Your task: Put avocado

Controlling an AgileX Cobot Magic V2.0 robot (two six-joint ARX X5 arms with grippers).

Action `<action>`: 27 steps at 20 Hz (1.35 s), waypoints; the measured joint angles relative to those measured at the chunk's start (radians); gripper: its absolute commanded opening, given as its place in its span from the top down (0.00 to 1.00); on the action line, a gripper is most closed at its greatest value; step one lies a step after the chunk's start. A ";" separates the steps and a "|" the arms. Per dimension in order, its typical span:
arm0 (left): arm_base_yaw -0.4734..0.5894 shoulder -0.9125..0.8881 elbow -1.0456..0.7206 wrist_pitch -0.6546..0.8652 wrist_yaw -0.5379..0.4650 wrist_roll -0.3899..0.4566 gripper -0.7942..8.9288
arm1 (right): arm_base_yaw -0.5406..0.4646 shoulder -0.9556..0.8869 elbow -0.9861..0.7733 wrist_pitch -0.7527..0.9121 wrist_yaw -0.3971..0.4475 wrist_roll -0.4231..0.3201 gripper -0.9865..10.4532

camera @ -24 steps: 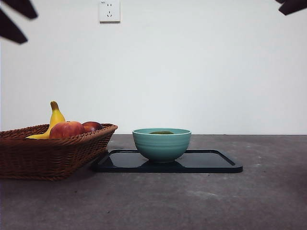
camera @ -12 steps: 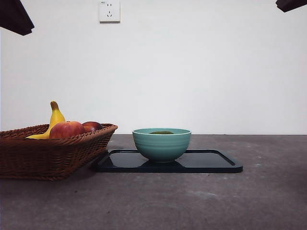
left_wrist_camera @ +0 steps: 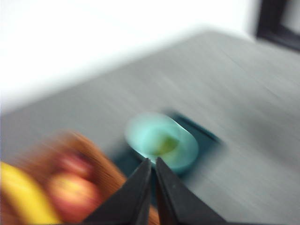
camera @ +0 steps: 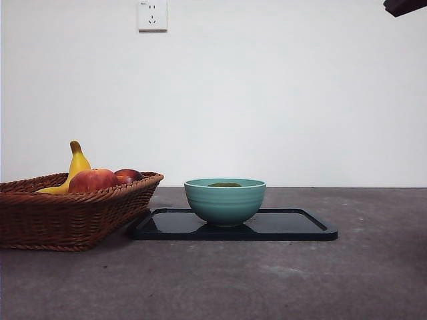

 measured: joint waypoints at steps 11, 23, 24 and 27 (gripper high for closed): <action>0.264 -0.479 -0.547 0.223 -0.208 0.009 0.90 | 0.000 0.000 0.000 0.000 0.000 0.000 0.91; 0.266 -0.561 -0.726 0.198 -0.282 -0.024 0.90 | 0.000 0.000 0.000 0.000 0.000 0.000 0.91; 0.267 -0.560 -0.726 0.192 -0.282 -0.028 0.90 | 0.000 0.000 0.000 0.000 0.000 0.000 0.91; 0.267 -0.560 -0.726 0.192 -0.282 -0.034 0.90 | 0.000 0.000 0.000 0.000 0.000 0.000 0.91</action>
